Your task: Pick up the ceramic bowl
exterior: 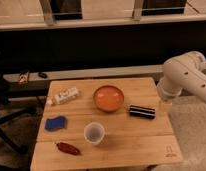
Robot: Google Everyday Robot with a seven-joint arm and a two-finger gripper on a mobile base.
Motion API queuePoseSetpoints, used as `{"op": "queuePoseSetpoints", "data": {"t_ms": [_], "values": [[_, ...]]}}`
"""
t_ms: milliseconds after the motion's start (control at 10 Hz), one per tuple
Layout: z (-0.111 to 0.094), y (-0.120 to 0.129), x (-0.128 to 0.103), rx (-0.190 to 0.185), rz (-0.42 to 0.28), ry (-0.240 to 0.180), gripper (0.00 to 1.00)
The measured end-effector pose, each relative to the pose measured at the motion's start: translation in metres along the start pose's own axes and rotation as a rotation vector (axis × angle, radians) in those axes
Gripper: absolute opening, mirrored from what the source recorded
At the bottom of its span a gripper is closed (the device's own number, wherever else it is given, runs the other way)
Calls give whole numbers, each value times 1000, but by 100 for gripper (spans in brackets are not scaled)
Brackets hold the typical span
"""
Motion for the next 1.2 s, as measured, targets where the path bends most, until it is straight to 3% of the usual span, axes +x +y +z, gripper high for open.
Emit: {"op": "queuePoseSetpoints", "data": {"t_ms": [1200], "values": [[0, 0, 0, 0, 0, 0, 80]]}}
